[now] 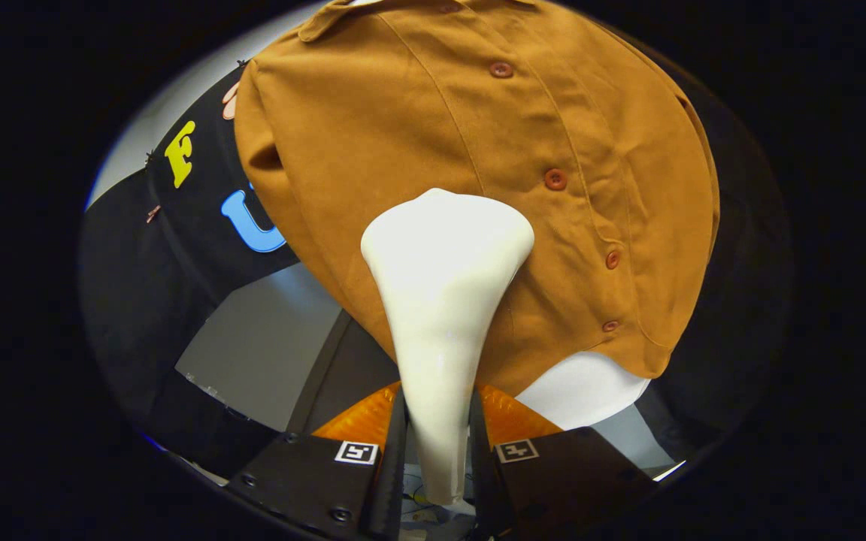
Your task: Iron the clothes twice with a garment steamer, once on the left side and once on the right side.
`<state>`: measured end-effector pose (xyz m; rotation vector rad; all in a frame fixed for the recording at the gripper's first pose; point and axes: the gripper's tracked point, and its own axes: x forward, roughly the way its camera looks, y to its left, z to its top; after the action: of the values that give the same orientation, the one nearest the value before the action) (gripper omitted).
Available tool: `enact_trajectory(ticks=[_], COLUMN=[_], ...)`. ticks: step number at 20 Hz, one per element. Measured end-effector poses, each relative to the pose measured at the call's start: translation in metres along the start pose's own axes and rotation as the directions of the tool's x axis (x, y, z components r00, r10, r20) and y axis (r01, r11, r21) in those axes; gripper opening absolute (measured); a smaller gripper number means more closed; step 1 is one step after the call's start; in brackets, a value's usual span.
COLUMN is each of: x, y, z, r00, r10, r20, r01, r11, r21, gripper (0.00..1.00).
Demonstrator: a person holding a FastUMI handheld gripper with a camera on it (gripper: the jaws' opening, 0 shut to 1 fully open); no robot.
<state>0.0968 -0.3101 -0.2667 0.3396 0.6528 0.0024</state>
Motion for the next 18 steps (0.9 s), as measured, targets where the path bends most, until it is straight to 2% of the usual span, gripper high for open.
enact_trajectory(ticks=[4,10,14,18], x=[-0.048,-0.107,-0.122,-0.114], y=[0.0,-0.038,-0.067,-0.093], z=[0.048,0.128,0.166,0.19], r00=[0.988,0.936,0.907,0.906], r10=[-0.016,-0.071,-0.091,-0.092], r20=[0.156,0.344,0.41,0.413], r01=[0.029,0.12,0.151,0.148], r11=[0.996,0.985,0.982,0.983], r21=[-0.079,-0.122,-0.116,-0.106], gripper=[0.42,0.41,0.41,0.41])
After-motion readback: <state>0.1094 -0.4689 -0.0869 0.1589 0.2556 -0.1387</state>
